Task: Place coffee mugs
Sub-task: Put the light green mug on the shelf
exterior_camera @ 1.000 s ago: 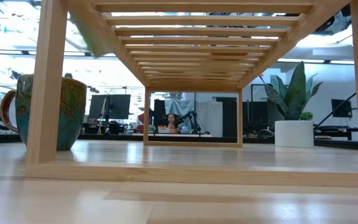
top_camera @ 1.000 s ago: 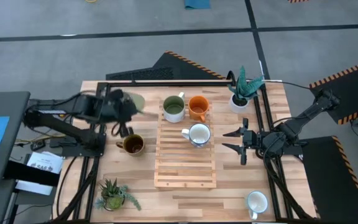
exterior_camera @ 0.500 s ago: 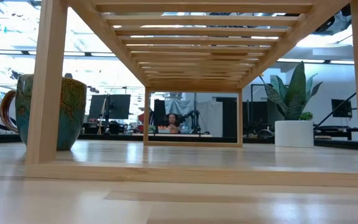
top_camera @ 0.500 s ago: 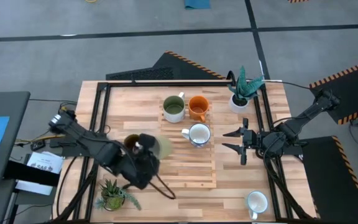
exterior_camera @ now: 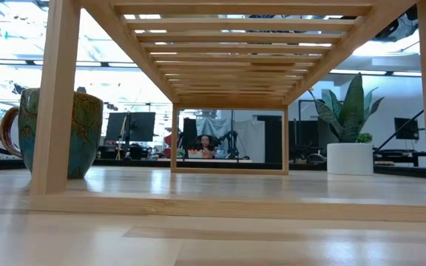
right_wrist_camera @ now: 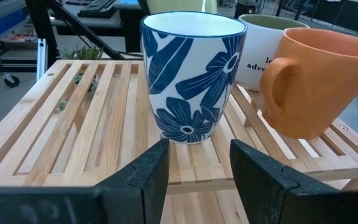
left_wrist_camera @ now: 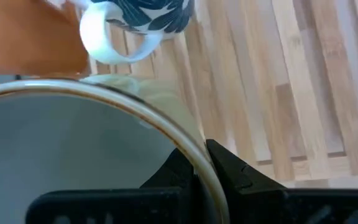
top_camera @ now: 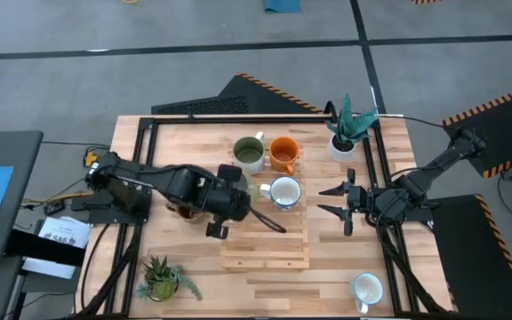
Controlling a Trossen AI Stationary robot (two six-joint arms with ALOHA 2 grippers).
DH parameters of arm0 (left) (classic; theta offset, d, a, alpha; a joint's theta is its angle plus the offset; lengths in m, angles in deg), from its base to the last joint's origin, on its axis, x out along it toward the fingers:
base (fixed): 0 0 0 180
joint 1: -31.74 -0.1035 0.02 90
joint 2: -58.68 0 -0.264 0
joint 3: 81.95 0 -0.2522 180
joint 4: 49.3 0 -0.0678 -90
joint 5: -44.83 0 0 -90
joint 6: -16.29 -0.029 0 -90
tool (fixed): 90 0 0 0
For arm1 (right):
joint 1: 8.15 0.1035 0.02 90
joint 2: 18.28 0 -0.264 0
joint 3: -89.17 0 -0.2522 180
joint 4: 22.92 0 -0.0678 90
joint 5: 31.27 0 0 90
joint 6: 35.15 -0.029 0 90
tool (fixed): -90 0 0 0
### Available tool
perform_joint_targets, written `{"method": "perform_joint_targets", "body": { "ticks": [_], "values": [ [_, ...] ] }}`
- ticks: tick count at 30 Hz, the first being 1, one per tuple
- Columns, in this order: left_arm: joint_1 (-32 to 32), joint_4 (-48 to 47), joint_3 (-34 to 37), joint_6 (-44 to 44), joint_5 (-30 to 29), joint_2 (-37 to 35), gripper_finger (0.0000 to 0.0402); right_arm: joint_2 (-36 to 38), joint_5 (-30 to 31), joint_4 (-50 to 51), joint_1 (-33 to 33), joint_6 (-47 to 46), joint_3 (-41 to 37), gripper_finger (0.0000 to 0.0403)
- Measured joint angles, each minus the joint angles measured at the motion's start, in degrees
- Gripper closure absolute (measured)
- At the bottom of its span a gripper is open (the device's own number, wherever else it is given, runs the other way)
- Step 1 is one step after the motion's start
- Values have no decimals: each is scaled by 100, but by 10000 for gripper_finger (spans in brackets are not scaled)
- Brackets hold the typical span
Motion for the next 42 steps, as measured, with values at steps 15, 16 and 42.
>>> {"method": "perform_joint_targets", "body": {
  "ticks": [15, 16, 42],
  "values": [
    [-282, 33, 2, -108, 569, 0, 378, 0, 0, 27, 0, -18, 0, 209],
    [-282, 35, 2, -107, 566, 1, 378, 0, -1, 27, 0, -35, 0, 209],
    [-324, 46, 4, -542, 543, 0, 335, -2, -2, 43, 0, -51, 0, 209]
  ]
}}
